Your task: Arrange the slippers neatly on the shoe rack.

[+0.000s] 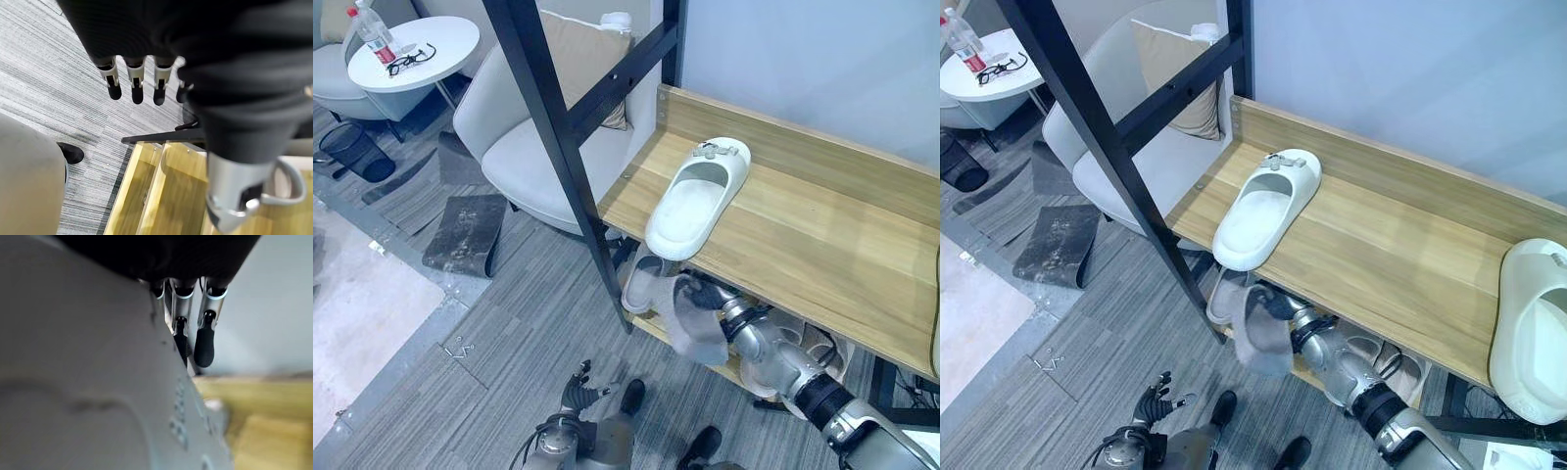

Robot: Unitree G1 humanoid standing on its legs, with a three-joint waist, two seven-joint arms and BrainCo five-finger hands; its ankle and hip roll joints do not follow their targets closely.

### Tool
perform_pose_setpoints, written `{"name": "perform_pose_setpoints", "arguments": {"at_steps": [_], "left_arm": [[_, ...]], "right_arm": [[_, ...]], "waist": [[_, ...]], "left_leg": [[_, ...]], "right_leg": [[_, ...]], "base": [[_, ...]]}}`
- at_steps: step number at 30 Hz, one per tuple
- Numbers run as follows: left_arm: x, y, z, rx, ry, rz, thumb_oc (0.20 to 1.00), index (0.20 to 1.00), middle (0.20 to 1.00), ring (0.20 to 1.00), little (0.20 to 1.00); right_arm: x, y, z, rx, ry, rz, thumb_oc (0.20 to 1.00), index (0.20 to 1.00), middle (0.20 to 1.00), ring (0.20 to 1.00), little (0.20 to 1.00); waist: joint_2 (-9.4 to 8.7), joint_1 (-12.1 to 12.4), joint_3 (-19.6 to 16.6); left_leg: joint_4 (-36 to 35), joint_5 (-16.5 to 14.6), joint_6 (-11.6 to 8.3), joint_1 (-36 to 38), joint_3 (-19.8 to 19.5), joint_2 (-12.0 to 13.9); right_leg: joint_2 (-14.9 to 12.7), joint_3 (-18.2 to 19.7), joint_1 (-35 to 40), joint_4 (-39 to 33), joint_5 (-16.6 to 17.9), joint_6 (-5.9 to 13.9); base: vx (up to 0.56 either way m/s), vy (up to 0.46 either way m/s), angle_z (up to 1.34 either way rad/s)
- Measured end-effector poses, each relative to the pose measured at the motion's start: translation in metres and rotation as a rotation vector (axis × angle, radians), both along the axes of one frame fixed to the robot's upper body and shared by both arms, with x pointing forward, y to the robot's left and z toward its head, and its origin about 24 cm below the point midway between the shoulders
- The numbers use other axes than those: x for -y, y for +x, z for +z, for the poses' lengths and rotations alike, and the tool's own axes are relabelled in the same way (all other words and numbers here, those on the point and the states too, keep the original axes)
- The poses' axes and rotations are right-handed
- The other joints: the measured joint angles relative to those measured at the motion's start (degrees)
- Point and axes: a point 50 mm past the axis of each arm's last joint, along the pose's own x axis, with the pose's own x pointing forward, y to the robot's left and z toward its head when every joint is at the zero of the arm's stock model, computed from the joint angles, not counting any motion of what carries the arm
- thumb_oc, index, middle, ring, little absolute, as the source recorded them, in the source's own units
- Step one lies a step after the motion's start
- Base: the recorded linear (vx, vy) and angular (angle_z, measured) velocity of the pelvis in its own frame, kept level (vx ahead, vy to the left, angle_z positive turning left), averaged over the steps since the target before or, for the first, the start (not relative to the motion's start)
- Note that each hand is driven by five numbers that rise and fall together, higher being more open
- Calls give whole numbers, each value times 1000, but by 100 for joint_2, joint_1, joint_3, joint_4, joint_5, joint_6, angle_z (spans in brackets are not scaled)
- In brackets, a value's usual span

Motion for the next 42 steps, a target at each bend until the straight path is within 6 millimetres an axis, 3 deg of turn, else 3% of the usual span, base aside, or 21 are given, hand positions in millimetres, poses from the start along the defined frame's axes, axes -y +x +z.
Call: {"name": "perform_pose_setpoints", "arguments": {"at_steps": [2,5,9,12,15,17,21,25,32,37,38,42], "left_arm": [[4,11,6,33,-10,-25,1000,1000,1000,1000,1000],[18,39,25,136,-44,-77,1000,1000,1000,1000,1000],[19,52,40,208,-64,-86,1000,1000,1000,1000,1000],[17,57,46,240,-83,-71,1000,1000,1000,1000,1000],[19,65,60,309,-102,-88,1000,1000,1000,1000,1000],[19,66,61,316,-105,-91,1000,1000,1000,1000,1000],[19,65,62,311,-133,-73,1000,1000,1000,1000,1000],[24,67,70,342,-146,-120,1000,1000,1000,1000,1000],[27,70,78,377,-158,-140,1000,1000,1000,1000,1000],[31,76,86,407,-165,-157,1000,1000,1000,1000,1000],[31,77,87,412,-165,-158,1000,1000,1000,1000,1000],[31,78,87,413,-164,-157,1000,1000,1000,1000,1000]], "right_arm": [[13,13,8,54,-41,-65,200,200,200,200,200],[33,39,43,167,-97,-171,200,200,200,200,200],[44,52,67,254,-118,-228,200,200,200,200,200],[48,56,76,282,-113,-262,200,200,200,200,200],[69,71,97,316,-200,-358,200,200,200,200,200],[74,76,105,330,-241,-376,200,200,200,200,200],[78,84,124,370,-307,-411,200,200,200,200,200],[88,89,125,344,-423,-441,200,200,200,200,200],[94,93,151,421,-441,-494,200,200,200,200,200],[98,92,156,447,-449,-528,200,200,200,200,200],[100,92,156,446,-453,-538,1000,1000,1000,1000,1000],[108,93,154,381,-488,-586,1000,1000,1000,1000,1000]], "waist": [[87,-7,242],[297,25,846],[261,17,1043],[269,27,1085],[276,24,1092],[290,30,1092],[308,116,1101],[340,202,1105],[361,242,1114],[363,252,1113],[364,258,1114],[372,308,1109]], "left_leg": [[319,5,-11,-383,-29,-13],[671,1,-11,-893,79,-35],[1030,-126,27,-1354,211,-226],[1226,-155,65,-1507,216,-316],[2014,-491,167,-2107,227,-470],[2235,-577,158,-2287,223,-535],[2574,-664,148,-2600,175,-583],[2780,-697,109,-2909,102,-648],[3034,-688,86,-3414,27,-764],[3167,-695,86,-3577,9,-820],[3199,-707,74,-3596,5,-831],[3203,-711,66,-3615,-44,-854]], "right_leg": [[-91,1,-424,414,-107,-88],[-445,172,-1286,1705,-503,-247],[-894,383,-2056,2723,-899,-246],[-1015,466,-2255,3017,-967,-273],[-1255,603,-2765,3730,-1292,-354],[-1333,612,-2904,3954,-1343,-295],[-1431,629,-3170,4277,-1500,-435],[-1524,626,-3444,4527,-1601,-472],[-1638,619,-3913,4892,-1745,-527],[-1724,625,-4069,5076,-1809,-547],[-1739,625,-4085,5119,-1828,-550],[-1792,625,-4121,5165,-1848,-560]], "base": [[-285,132,3],[-171,122,-12],[-90,86,-7],[-33,61,0],[1,47,9],[-12,39,10],[-8,9,8],[-7,-2,10],[-4,-4,13],[4,8,5],[-2,8,5],[-1,4,2]]}}
